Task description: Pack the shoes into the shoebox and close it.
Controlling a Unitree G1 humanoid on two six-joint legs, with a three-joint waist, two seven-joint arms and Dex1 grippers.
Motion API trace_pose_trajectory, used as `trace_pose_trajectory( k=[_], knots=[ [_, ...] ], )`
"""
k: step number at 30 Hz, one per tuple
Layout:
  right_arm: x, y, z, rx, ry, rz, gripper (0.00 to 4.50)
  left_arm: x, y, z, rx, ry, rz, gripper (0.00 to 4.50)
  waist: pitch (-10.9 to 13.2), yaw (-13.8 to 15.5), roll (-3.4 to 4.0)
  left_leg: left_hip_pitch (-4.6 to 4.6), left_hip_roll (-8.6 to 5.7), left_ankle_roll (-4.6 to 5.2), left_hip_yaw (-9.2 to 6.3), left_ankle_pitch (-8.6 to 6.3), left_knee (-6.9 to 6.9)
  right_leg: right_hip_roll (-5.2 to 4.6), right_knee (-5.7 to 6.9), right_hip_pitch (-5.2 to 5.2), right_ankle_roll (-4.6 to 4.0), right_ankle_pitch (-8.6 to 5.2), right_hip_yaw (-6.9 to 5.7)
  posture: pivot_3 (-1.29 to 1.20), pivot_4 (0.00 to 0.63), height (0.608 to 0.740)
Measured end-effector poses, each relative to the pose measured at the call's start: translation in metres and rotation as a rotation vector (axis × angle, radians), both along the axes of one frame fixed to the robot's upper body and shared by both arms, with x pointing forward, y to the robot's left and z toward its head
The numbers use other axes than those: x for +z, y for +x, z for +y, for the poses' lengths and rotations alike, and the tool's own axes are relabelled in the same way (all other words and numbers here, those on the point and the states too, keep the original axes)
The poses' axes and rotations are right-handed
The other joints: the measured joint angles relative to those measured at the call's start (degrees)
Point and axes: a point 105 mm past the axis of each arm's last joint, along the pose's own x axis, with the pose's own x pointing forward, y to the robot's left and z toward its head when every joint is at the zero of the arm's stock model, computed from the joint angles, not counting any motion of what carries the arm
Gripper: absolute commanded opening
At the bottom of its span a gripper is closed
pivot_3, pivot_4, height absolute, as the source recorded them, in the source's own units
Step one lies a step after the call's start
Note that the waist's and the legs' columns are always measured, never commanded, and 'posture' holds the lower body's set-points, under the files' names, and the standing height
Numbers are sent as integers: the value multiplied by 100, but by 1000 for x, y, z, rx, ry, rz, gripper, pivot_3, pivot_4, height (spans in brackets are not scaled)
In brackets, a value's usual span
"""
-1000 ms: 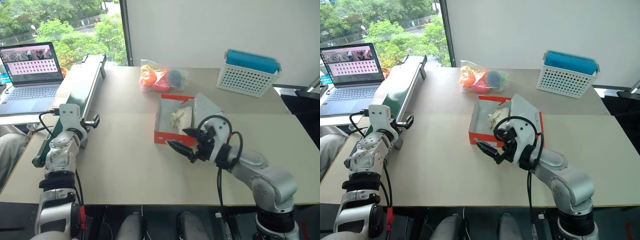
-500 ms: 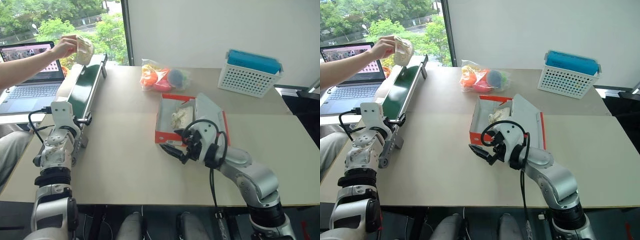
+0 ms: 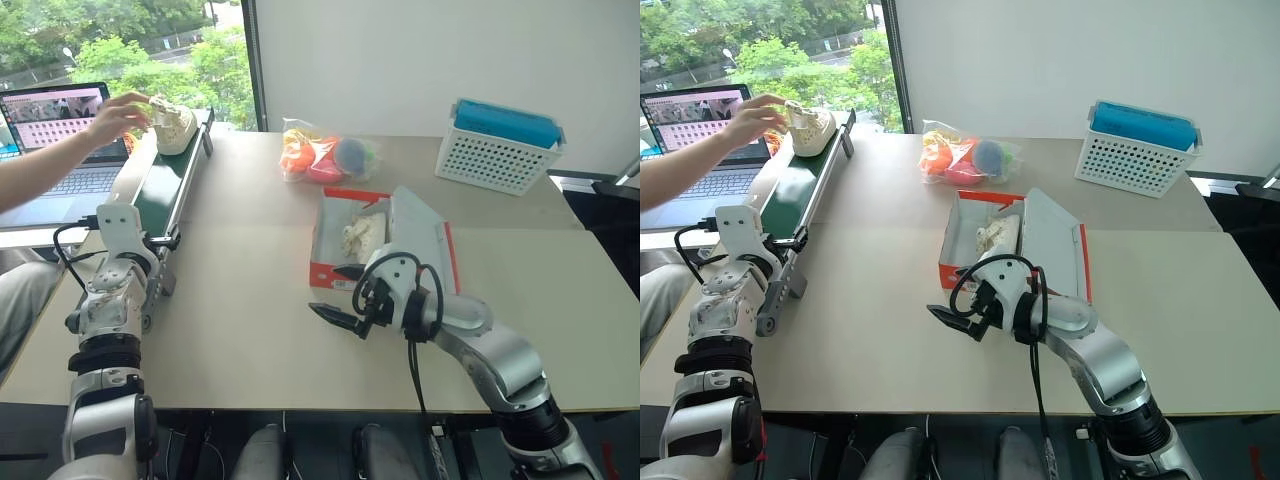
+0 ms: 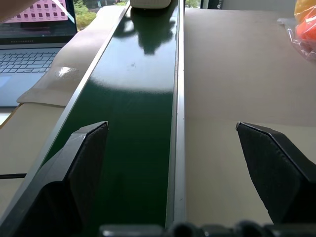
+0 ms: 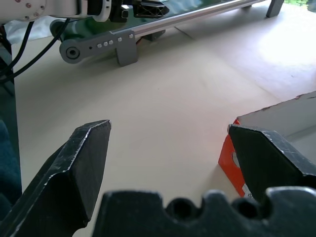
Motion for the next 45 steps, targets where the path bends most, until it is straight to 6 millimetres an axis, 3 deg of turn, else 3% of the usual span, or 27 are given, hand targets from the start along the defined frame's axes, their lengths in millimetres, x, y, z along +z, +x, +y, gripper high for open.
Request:
trace_pose_trajectory(
  k=[14,28,45],
  knots=[
    [-3,6,3,-39,29,14,4500,-2,0,1,4,-9,3,4462,0,4,-2,0,0,-2,0,1,0,-1,2,-1,-1,1,0,0,150,705],
    [-11,9,-1,-32,0,34,4500,-5,-2,22,54,13,48,4462,-1,1,-7,0,0,-2,0,1,0,0,3,0,-2,1,-3,0,150,705],
    [-7,13,-2,-71,28,24,4500,-16,-4,37,108,-4,77,4462,-3,11,-12,0,0,-4,0,2,1,-2,5,-1,-2,2,-5,0,150,705]
  ],
)
